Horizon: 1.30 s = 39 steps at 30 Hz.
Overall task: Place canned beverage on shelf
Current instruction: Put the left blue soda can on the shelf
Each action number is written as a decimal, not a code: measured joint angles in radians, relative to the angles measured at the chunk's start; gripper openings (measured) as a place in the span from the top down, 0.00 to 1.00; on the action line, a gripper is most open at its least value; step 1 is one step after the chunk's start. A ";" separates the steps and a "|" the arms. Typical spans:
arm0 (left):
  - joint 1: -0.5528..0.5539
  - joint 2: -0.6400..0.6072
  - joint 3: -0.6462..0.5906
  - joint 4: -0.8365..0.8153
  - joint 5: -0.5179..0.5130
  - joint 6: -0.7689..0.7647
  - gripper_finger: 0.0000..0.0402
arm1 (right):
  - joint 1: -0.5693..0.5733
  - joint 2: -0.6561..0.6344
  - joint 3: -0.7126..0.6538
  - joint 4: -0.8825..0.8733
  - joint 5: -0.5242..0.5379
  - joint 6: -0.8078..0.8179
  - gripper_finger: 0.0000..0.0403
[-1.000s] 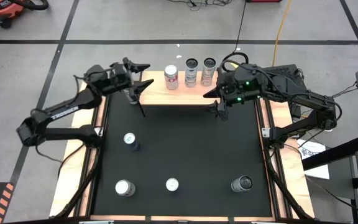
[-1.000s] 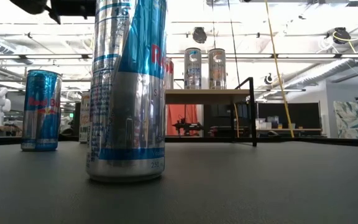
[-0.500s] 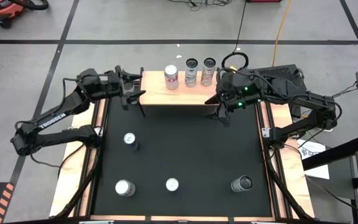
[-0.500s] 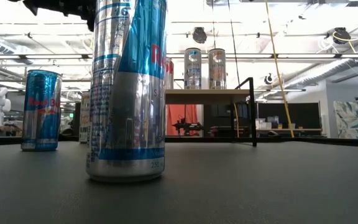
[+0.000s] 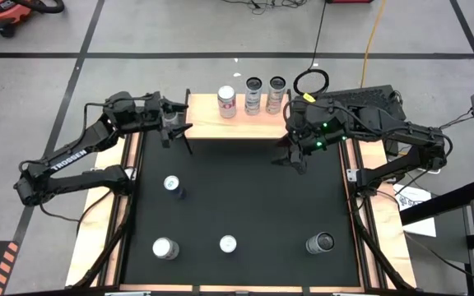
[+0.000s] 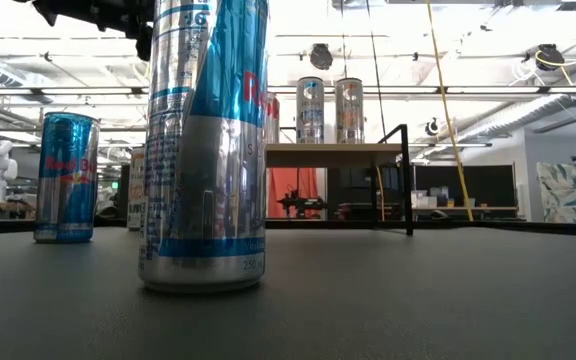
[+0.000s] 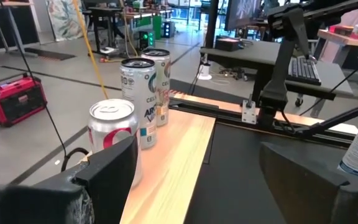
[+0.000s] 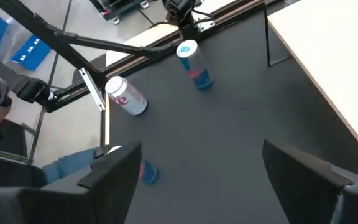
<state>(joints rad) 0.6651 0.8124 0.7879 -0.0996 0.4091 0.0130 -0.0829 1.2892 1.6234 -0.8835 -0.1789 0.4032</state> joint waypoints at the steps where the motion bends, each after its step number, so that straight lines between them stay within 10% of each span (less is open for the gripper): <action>1: 0.000 0.000 0.000 0.002 0.000 0.000 0.17 | 0.003 0.000 0.000 -0.002 0.008 0.000 0.22; 11: 0.000 0.000 0.000 -0.018 -0.003 -0.007 0.17 | 0.013 0.000 0.000 -0.056 0.155 0.025 0.22; 39: 0.000 0.000 0.000 -0.014 -0.016 -0.007 0.17 | 0.014 0.000 0.000 -0.072 0.156 0.023 0.22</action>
<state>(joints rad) 0.6651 0.8127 0.7879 -0.1139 0.3935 0.0063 -0.0692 1.2892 1.6234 -0.9558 -0.0231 0.4258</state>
